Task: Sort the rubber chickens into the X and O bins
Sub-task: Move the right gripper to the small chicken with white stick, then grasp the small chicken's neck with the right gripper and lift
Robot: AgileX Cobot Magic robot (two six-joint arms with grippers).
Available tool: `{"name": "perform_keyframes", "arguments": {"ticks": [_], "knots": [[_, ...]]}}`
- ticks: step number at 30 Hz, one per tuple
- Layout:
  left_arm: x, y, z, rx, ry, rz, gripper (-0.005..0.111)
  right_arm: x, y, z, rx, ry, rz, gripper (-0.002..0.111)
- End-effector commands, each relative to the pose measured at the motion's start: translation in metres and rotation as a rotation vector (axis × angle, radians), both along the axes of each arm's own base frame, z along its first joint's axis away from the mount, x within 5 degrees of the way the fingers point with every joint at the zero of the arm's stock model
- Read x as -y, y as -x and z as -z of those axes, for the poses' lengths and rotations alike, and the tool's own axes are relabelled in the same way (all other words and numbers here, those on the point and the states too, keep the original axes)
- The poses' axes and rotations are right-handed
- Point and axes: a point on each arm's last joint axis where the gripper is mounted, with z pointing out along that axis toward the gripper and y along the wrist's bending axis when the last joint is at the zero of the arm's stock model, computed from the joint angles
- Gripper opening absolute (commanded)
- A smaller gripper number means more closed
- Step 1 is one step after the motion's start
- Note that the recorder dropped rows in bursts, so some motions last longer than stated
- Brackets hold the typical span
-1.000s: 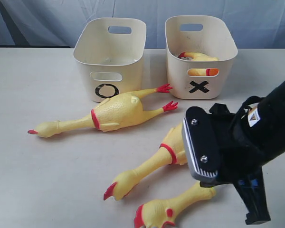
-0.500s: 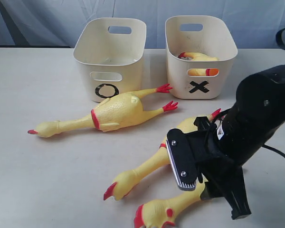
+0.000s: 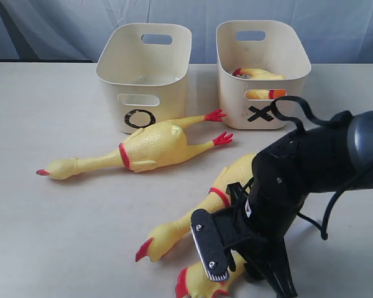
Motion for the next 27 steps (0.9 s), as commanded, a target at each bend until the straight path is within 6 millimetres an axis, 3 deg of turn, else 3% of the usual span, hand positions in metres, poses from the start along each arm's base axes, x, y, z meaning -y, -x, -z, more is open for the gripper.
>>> {"name": "perform_keyframes", "arguments": {"ticks": [1, 6, 9, 18, 24, 27], "knots": [[0.0, 0.0, 0.001, 0.007, 0.019, 0.006, 0.0, -0.001, 0.001, 0.004, 0.001, 0.016, 0.012, 0.042], [0.0, 0.0, 0.001, 0.007, 0.019, 0.006, 0.0, 0.002, 0.005, 0.004, -0.041, 0.048, 0.023, -0.001], [0.0, 0.0, 0.001, 0.007, 0.019, 0.006, 0.0, 0.002, 0.006, -0.002, -0.05, 0.045, 0.062, -0.001], [0.0, 0.0, 0.001, 0.007, 0.021, 0.006, 0.0, -0.017, -0.005, -0.087, -0.017, -0.129, 0.363, -0.001], [0.0, 0.0, 0.001, 0.007, 0.021, 0.006, 0.0, -0.028, -0.042, -0.152, 0.294, -0.458, 0.642, -0.001], [0.0, 0.0, 0.001, 0.007, 0.021, 0.006, 0.0, -0.026, -0.062, -0.169, 0.362, -0.629, 0.798, -0.001]]}}
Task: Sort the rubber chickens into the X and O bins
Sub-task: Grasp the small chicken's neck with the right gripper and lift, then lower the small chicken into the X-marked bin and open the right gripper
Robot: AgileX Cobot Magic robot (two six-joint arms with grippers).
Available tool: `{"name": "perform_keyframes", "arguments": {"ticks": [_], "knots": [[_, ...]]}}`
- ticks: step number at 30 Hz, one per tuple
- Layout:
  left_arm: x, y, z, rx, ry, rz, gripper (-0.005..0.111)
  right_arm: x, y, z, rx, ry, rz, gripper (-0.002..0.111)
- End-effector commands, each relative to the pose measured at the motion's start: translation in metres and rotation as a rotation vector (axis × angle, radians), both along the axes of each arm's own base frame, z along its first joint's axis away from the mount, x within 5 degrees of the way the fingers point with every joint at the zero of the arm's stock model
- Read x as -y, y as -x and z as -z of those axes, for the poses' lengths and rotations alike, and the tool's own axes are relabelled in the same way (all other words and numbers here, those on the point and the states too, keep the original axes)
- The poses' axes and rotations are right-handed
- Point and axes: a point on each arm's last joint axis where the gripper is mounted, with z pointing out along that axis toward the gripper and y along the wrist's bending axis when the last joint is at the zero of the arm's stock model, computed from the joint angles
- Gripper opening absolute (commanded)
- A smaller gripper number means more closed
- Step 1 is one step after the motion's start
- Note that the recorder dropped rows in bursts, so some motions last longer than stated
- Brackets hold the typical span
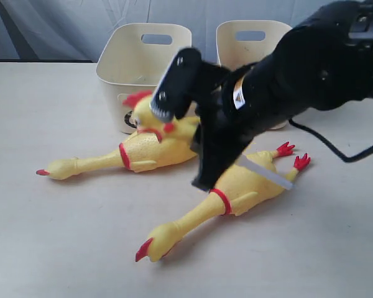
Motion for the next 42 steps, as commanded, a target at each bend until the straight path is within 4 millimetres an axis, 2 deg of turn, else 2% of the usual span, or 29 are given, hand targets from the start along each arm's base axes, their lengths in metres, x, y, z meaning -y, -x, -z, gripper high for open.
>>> {"name": "perform_keyframes", "arguments": {"ticks": [1, 2, 7, 12, 16, 25, 33, 38, 42], "knots": [[0.0, 0.0, 0.001, 0.007, 0.019, 0.006, 0.0, 0.005, -0.031, -0.031, 0.148, -0.257, 0.232, -0.001], [0.0, 0.0, 0.001, 0.007, 0.019, 0.006, 0.0, 0.014, -0.045, -0.037, 0.176, -0.374, 0.334, -0.001], [0.0, 0.0, 0.001, 0.007, 0.019, 0.006, 0.0, 0.043, -0.077, -0.054, 0.24, -0.632, 0.533, -0.001], [0.0, 0.0, 0.001, 0.007, 0.023, 0.007, 0.0, 0.071, -0.099, -0.065, 0.322, -0.794, 0.635, -0.001], [0.0, 0.0, 0.001, 0.007, 0.055, 0.009, 0.0, 0.08, -0.11, -0.068, 0.348, -0.922, 0.698, -0.001], [0.0, 0.0, 0.001, 0.007, 0.058, 0.01, 0.0, 0.073, -0.14, -0.038, 0.427, -1.012, 0.699, -0.001], [0.0, 0.0, 0.001, 0.008, 0.067, 0.01, 0.0, 0.086, -0.155, -0.023, 0.529, -1.076, 0.9, -0.001], [0.0, 0.0, 0.001, 0.007, 0.067, 0.012, 0.0, 0.086, -0.157, -0.019, 0.588, -0.984, 0.86, -0.001], [0.0, 0.0, 0.001, 0.007, 0.067, 0.012, 0.0, 0.088, -0.163, -0.002, 0.563, -0.935, 0.921, -0.001]]}}
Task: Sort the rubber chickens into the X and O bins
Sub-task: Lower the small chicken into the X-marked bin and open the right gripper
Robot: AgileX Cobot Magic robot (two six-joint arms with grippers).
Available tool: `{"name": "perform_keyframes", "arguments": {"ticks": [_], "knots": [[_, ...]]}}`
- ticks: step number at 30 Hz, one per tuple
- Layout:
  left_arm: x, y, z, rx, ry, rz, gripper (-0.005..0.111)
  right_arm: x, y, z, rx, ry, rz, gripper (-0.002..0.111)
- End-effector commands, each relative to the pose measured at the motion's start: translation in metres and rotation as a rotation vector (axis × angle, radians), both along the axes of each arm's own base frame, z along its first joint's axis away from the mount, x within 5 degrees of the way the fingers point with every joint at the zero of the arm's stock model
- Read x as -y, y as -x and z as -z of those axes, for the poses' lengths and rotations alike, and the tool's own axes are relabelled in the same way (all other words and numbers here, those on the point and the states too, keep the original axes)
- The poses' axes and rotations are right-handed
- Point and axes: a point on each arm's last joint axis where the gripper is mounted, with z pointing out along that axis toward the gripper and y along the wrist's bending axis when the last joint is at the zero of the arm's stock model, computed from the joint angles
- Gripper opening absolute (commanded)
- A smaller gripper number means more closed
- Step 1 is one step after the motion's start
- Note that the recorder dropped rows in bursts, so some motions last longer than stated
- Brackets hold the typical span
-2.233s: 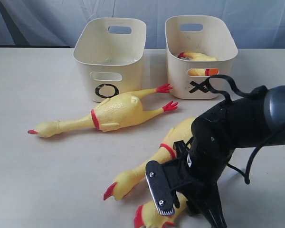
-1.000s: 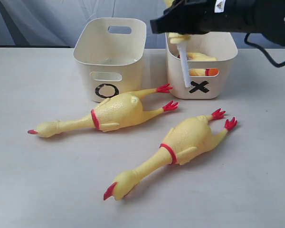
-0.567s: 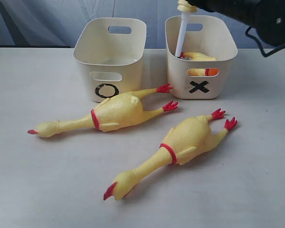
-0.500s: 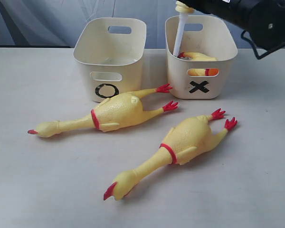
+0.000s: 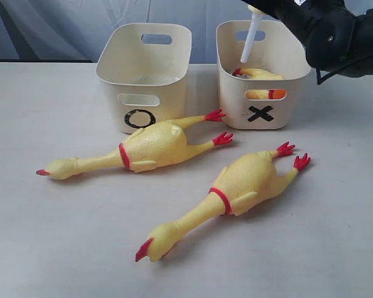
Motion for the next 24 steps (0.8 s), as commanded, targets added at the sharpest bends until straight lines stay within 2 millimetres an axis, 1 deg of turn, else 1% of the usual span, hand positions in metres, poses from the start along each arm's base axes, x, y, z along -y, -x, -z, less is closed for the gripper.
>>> {"name": "perform_keyframes", "arguments": {"ticks": [1, 3, 8, 11, 14, 16, 21, 23, 24], "knots": [[0.0, 0.0, 0.001, 0.007, 0.019, 0.008, 0.0, 0.004, -0.008, 0.018, -0.053, 0.014, 0.059, -0.001], [0.0, 0.0, 0.001, 0.007, 0.019, 0.008, 0.0, 0.004, -0.011, 0.03, -0.085, 0.015, 0.065, -0.001], [0.0, 0.0, 0.001, 0.007, 0.019, 0.008, 0.0, 0.002, -0.015, 0.043, -0.119, 0.027, 0.064, -0.001], [0.0, 0.0, 0.001, 0.007, 0.019, 0.008, 0.0, 0.001, -0.016, 0.043, -0.126, 0.026, 0.058, -0.001], [0.0, 0.0, 0.001, 0.007, 0.019, 0.008, 0.0, -0.001, -0.018, 0.039, -0.126, 0.019, 0.049, 0.0], [0.0, 0.0, 0.001, 0.007, 0.019, 0.008, 0.0, -0.002, -0.02, 0.036, -0.128, 0.016, 0.043, 0.008], [0.0, 0.0, 0.001, 0.007, 0.019, 0.008, 0.0, -0.003, -0.021, 0.035, -0.134, 0.013, 0.037, 0.045], [0.0, 0.0, 0.001, 0.007, 0.019, 0.008, 0.0, -0.003, -0.021, 0.035, -0.137, 0.005, 0.042, 0.054], [0.0, 0.0, 0.001, 0.007, 0.019, 0.008, 0.0, -0.003, -0.021, 0.035, -0.142, -0.007, 0.05, 0.056]]}}
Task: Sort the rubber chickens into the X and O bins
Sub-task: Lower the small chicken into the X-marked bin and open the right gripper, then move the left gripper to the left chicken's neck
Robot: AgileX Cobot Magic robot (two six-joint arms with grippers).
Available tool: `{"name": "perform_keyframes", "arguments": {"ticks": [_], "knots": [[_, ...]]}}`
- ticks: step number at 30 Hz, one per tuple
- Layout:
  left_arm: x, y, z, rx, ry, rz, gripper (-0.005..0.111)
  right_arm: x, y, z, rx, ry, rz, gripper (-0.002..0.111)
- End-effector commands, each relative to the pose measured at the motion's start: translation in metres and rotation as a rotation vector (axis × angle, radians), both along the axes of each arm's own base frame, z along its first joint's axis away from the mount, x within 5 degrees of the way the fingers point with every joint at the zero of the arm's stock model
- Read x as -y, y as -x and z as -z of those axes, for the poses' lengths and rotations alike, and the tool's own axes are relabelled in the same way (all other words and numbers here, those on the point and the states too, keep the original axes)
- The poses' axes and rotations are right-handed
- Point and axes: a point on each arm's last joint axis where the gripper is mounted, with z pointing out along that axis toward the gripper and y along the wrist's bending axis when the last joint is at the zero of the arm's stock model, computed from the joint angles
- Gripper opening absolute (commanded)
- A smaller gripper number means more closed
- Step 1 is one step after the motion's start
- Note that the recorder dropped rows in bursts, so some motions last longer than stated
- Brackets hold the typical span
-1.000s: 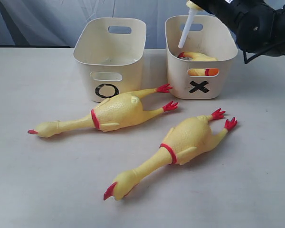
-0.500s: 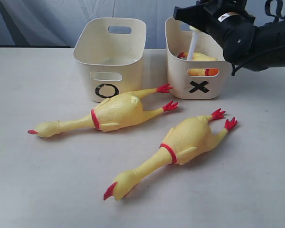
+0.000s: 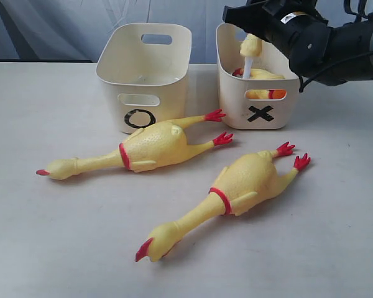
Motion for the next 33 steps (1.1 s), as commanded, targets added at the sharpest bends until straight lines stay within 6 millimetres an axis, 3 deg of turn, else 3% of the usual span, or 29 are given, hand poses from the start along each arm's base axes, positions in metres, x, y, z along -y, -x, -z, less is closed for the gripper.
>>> {"name": "perform_keyframes", "arguments": {"ticks": [1, 7, 14, 17, 21, 27, 33], "knots": [[0.0, 0.0, 0.001, 0.007, 0.012, 0.007, 0.0, 0.004, -0.002, -0.002, -0.006, -0.027, 0.028, 0.057], [0.0, 0.0, 0.001, 0.007, 0.012, 0.007, 0.0, 0.006, 0.002, -0.013, 0.005, -0.057, 0.037, 0.057], [0.0, 0.0, 0.0, 0.012, 0.012, 0.008, 0.0, 0.011, 0.022, -0.064, 0.086, -0.057, -0.005, 0.055], [0.001, 0.001, -0.003, 0.047, 0.035, 0.018, 0.0, 0.012, 0.038, -0.086, 0.075, 0.001, -0.076, 0.04], [0.003, 0.004, -0.014, 0.169, 0.259, 0.1, 0.0, 0.012, 0.063, -0.109, 0.038, 0.109, -0.206, -0.001], [0.005, 0.016, -0.036, 0.427, 0.408, 0.229, 0.0, 0.018, 0.088, -0.123, -0.057, 0.167, -0.34, 0.0], [0.01, 0.01, -0.039, 0.239, 0.489, 0.273, 0.0, 0.042, 0.101, -0.115, -0.244, 0.252, -0.423, 0.0]]}}
